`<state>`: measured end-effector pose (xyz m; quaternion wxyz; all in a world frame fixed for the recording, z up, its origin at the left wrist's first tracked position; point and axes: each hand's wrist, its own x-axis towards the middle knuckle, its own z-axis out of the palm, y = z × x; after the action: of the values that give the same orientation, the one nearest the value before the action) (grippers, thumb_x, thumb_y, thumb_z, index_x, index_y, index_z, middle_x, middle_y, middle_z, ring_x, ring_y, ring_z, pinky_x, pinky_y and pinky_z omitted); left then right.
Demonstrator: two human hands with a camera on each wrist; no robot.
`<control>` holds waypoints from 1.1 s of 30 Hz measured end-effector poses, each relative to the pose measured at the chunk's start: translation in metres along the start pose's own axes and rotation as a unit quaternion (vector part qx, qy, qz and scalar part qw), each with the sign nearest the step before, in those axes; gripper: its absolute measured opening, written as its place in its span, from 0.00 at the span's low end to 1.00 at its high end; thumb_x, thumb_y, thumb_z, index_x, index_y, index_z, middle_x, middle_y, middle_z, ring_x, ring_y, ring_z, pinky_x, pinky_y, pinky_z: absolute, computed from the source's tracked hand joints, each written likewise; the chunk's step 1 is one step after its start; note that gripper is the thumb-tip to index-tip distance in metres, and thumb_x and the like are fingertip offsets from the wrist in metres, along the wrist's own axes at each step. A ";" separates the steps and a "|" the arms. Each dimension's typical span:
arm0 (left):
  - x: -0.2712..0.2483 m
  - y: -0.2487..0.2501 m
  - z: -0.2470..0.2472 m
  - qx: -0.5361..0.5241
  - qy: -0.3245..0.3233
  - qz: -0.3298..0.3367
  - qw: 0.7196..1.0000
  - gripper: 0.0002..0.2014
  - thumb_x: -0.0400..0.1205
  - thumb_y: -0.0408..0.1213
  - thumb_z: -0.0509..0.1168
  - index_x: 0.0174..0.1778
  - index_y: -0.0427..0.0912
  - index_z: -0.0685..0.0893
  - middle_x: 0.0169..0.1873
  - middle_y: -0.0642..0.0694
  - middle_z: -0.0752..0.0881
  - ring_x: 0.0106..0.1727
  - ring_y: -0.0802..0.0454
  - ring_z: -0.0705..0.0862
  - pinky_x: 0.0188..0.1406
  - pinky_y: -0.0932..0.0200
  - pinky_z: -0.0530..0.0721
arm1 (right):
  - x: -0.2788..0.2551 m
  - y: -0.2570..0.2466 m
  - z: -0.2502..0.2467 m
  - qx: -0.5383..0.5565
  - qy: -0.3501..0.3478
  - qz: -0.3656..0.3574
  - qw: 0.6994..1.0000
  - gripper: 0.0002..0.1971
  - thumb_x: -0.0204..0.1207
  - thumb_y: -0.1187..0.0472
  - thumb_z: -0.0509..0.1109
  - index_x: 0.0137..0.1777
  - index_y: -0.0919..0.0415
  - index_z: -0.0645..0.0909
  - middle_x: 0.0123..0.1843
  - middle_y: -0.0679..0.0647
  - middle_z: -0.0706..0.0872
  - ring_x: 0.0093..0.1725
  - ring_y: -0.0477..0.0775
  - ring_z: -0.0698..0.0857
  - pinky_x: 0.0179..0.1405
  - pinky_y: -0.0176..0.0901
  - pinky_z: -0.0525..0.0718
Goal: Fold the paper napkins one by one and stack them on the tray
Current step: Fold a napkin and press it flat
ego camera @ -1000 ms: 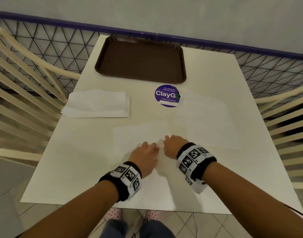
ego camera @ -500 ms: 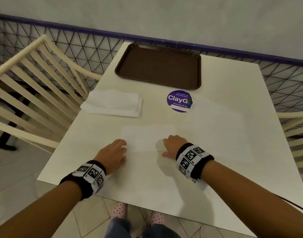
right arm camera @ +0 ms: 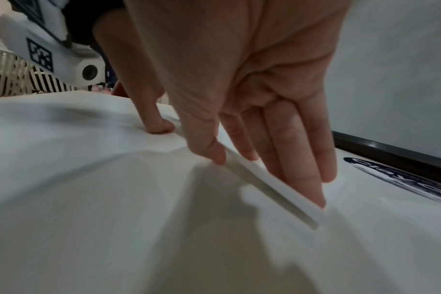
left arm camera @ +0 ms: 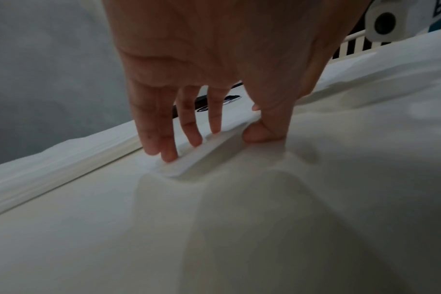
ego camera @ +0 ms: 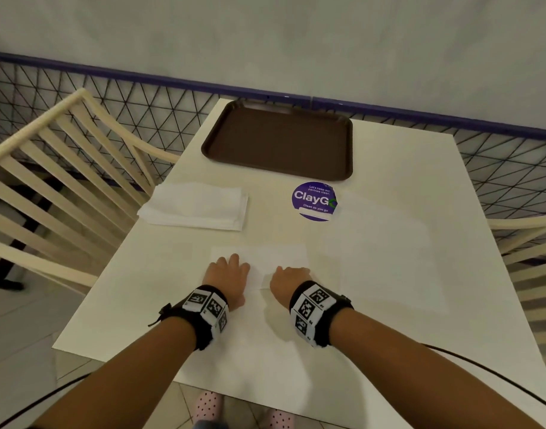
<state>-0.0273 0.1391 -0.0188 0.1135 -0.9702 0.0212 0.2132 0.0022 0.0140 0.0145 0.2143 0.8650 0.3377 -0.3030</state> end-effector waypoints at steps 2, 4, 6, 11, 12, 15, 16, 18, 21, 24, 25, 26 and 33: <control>-0.004 0.001 0.001 0.010 0.002 -0.004 1.000 0.27 0.80 0.50 0.57 0.73 0.41 0.64 0.68 0.40 0.68 0.63 0.42 0.74 0.59 0.53 0.72 | 0.001 0.001 -0.001 -0.012 -0.004 -0.013 1.000 0.18 0.83 0.73 0.53 0.72 0.72 0.70 0.72 0.65 0.72 0.72 0.68 0.73 0.70 0.64 0.73; -0.007 0.000 -0.001 0.021 0.018 0.008 1.000 0.28 0.81 0.56 0.53 0.72 0.41 0.67 0.67 0.41 0.70 0.65 0.41 0.73 0.62 0.51 0.70 | 0.000 0.008 -0.005 0.004 0.011 -0.016 1.000 0.16 0.83 0.71 0.54 0.68 0.69 0.75 0.69 0.63 0.77 0.69 0.65 0.77 0.67 0.58 0.76; -0.008 -0.005 -0.004 0.026 0.045 0.048 0.998 0.24 0.81 0.55 0.57 0.66 0.43 0.76 0.61 0.42 0.77 0.60 0.43 0.78 0.57 0.51 0.74 | -0.005 0.017 -0.011 0.014 0.042 -0.011 0.999 0.16 0.83 0.69 0.53 0.65 0.67 0.78 0.67 0.61 0.80 0.66 0.62 0.80 0.63 0.52 0.77; 0.005 -0.039 -0.033 0.041 0.160 0.151 0.975 0.06 0.67 0.49 0.76 0.36 0.54 0.91 0.26 0.55 0.86 0.25 0.55 0.85 0.23 0.66 0.78 | -0.020 0.044 -0.046 0.023 0.119 0.020 0.992 0.16 0.83 0.69 0.52 0.66 0.68 0.76 0.66 0.62 0.80 0.65 0.62 0.80 0.61 0.50 0.77; 0.007 -0.046 -0.046 0.025 0.143 0.161 0.976 0.10 0.78 0.48 0.65 0.51 0.54 0.89 0.38 0.54 0.89 0.37 0.54 0.88 0.34 0.63 0.82 | -0.021 0.049 -0.056 0.025 0.134 0.029 0.990 0.17 0.83 0.69 0.52 0.66 0.67 0.75 0.66 0.63 0.80 0.65 0.63 0.80 0.60 0.51 0.78; 0.023 -0.076 -0.079 -0.028 0.103 0.158 0.982 0.21 0.89 0.47 0.43 0.78 0.52 0.65 0.70 0.48 0.77 0.69 0.47 0.75 0.66 0.53 0.71 | -0.017 0.060 -0.090 0.044 0.161 0.056 0.984 0.18 0.83 0.69 0.51 0.69 0.66 0.74 0.66 0.64 0.79 0.65 0.65 0.80 0.58 0.53 0.79; 0.025 -0.088 -0.091 -0.060 0.103 0.157 0.980 0.21 0.89 0.47 0.42 0.78 0.53 0.64 0.71 0.48 0.76 0.70 0.47 0.74 0.67 0.52 0.70 | -0.013 0.062 -0.102 0.054 0.171 0.064 0.982 0.18 0.82 0.69 0.51 0.69 0.65 0.74 0.66 0.64 0.79 0.65 0.65 0.80 0.56 0.52 0.79; 0.030 -0.117 -0.108 -0.065 0.116 0.155 0.979 0.20 0.89 0.45 0.43 0.77 0.54 0.65 0.70 0.47 0.76 0.69 0.47 0.75 0.66 0.52 0.71 | -0.004 0.063 -0.127 0.078 0.192 0.075 0.975 0.19 0.83 0.69 0.51 0.70 0.63 0.74 0.65 0.64 0.79 0.63 0.65 0.81 0.54 0.50 0.79; 0.044 -0.164 -0.125 -0.049 0.146 0.141 0.978 0.20 0.89 0.41 0.44 0.78 0.54 0.62 0.71 0.46 0.74 0.71 0.46 0.73 0.69 0.50 0.71 | 0.013 0.059 -0.164 0.114 0.211 0.089 0.967 0.20 0.84 0.68 0.50 0.73 0.61 0.71 0.66 0.64 0.78 0.64 0.66 0.79 0.58 0.53 0.78; 0.062 -0.208 -0.132 0.028 0.194 0.131 0.972 0.21 0.89 0.41 0.44 0.80 0.49 0.58 0.70 0.47 0.74 0.70 0.48 0.73 0.70 0.52 0.72 | 0.030 0.051 -0.194 0.125 0.235 0.108 0.958 0.22 0.83 0.70 0.50 0.76 0.60 0.67 0.70 0.64 0.76 0.67 0.66 0.78 0.62 0.56 0.77; 0.067 -0.221 -0.131 0.064 0.207 0.130 0.968 0.22 0.89 0.42 0.44 0.81 0.47 0.56 0.71 0.47 0.73 0.71 0.49 0.72 0.71 0.54 0.71 | 0.036 0.047 -0.201 0.127 0.241 0.114 0.955 0.23 0.83 0.71 0.50 0.77 0.60 0.65 0.71 0.63 0.75 0.68 0.66 0.77 0.63 0.55 0.77; 0.072 -0.233 -0.127 0.092 0.226 0.130 0.961 0.22 0.89 0.42 0.43 0.81 0.45 0.57 0.72 0.47 0.73 0.72 0.49 0.71 0.72 0.54 0.69 | 0.042 0.043 -0.205 0.129 0.248 0.118 0.953 0.24 0.83 0.71 0.50 0.78 0.61 0.64 0.72 0.62 0.75 0.69 0.65 0.77 0.63 0.55 0.77; 0.096 -0.265 -0.053 0.092 0.349 0.220 0.907 0.27 0.53 0.38 0.84 0.49 0.40 0.91 0.41 0.45 0.91 0.40 0.47 0.90 0.36 0.57 0.88 | 0.091 -0.006 -0.175 0.147 0.246 0.119 0.951 0.28 0.81 0.73 0.51 0.81 0.63 0.53 0.82 0.58 0.59 0.76 0.60 0.69 0.73 0.49 0.68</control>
<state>0.1050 0.3861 0.0436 0.1377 -0.9388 0.2913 -0.1218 0.1176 0.1600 0.0792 0.0293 0.9685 0.2263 -0.0998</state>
